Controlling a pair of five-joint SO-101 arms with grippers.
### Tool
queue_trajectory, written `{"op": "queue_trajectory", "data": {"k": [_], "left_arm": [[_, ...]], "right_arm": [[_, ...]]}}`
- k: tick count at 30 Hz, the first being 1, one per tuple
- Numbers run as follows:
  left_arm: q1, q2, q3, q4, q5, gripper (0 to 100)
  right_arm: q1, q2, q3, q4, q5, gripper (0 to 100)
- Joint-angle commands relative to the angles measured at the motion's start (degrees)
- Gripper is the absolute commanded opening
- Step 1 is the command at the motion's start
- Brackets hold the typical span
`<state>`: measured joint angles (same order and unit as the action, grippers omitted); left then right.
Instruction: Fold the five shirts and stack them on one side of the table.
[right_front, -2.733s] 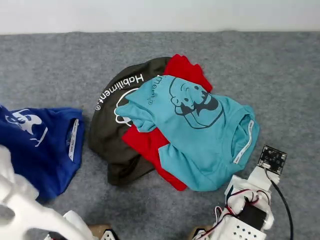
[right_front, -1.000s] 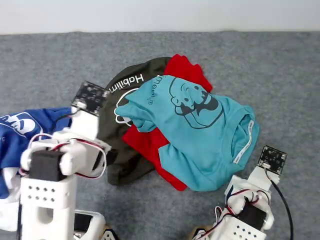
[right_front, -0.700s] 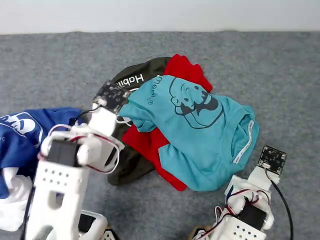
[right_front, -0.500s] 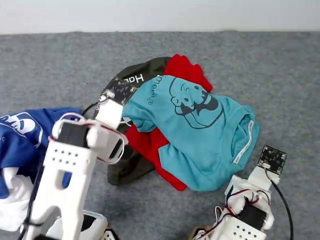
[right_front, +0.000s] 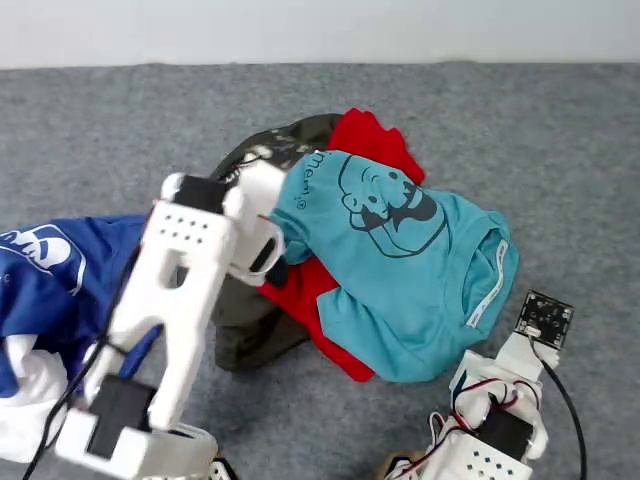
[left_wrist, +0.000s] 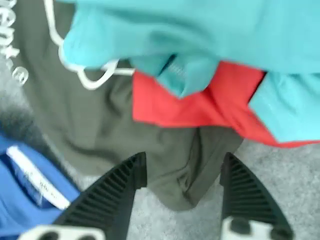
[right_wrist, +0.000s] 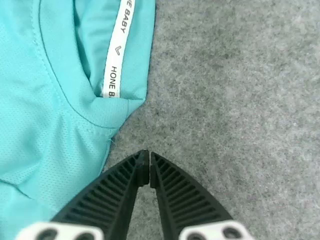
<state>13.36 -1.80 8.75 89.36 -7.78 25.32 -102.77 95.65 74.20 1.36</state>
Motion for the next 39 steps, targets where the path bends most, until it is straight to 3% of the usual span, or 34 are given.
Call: {"op": "queue_trajectory", "data": {"k": [1, 16, 18, 22, 28, 39], "left_arm": [[4.31, 5.01, -6.9, -1.14, 0.35, 25], [13.98, 37.45, -27.47, -1.14, 0.35, 24], [14.77, 41.23, -30.29, -0.79, 0.44, 20], [14.95, 44.66, -35.56, 1.32, 0.0, 2], [14.07, 41.58, -45.23, 11.25, 0.26, 1], [6.24, 11.34, -47.34, 11.08, 0.44, 1]], "right_arm": [[0.66, -0.13, 0.88, 0.13, 0.53, 0.9], [0.66, -0.13, 0.88, 0.13, 0.53, 0.9], [0.66, -0.13, 0.88, 0.13, 0.53, 0.9], [0.66, -0.13, 0.88, 0.13, 0.53, 0.9], [0.66, -0.13, 0.88, 0.13, 0.53, 0.9], [0.66, -0.13, 0.88, 0.13, 0.53, 0.9]]}}
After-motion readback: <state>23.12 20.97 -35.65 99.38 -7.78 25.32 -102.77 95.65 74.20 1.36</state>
